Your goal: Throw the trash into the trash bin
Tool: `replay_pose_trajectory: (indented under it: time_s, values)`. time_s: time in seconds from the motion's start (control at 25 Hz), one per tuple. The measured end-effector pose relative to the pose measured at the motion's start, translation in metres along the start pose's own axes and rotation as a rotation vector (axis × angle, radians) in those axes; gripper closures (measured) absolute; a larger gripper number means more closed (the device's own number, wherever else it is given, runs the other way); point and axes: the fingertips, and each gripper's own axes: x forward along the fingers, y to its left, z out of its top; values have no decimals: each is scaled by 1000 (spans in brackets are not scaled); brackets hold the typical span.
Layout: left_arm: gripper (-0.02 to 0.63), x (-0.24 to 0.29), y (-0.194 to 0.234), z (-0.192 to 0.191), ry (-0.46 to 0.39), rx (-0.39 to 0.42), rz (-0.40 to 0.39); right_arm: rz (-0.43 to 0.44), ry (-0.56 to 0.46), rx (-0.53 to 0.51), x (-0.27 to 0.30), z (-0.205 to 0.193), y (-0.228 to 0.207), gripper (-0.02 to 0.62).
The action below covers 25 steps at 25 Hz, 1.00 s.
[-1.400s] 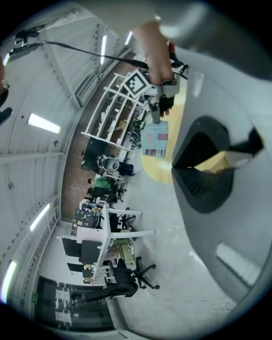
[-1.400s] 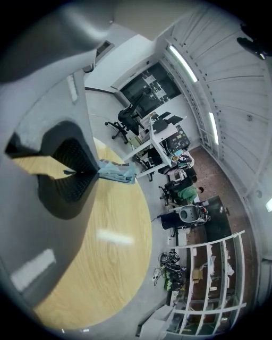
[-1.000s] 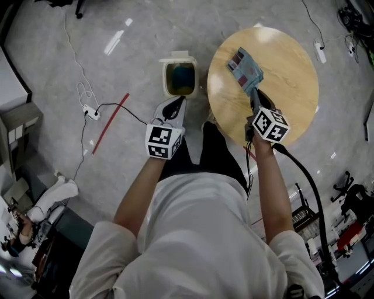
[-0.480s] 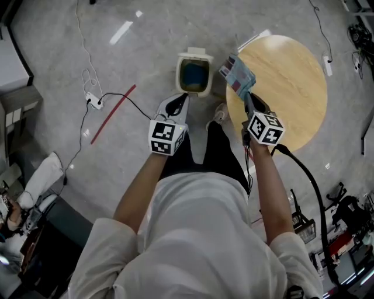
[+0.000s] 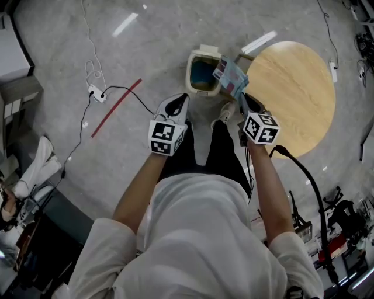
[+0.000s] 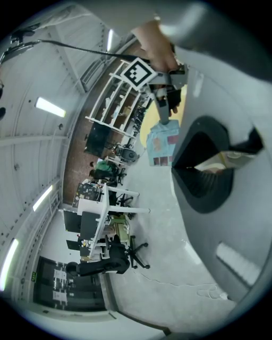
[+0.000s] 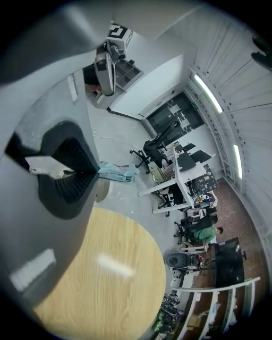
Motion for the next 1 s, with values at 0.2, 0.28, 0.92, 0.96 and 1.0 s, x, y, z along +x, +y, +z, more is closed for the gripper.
replay_pose_trajectory:
  time_s: [0.2,0.28,0.92,0.96,1.0]
  values:
    - [600,-4,25,-5,-3,-13,13,6,50,-5,29,-18,13,592]
    - [600,-4,35,-8,-3,-21,20,0,64,-7,41,-24,15,592]
    - [600,14,95,-58,29,-57,48,-34,164,18,138,-83,11,592]
    - [600,16,98,-60,26,-50,51,-38,169,19,144,-88,9,592]
    - [600,17,100,-63,24,-44,54,-43,173,20,149,-93,7,592]
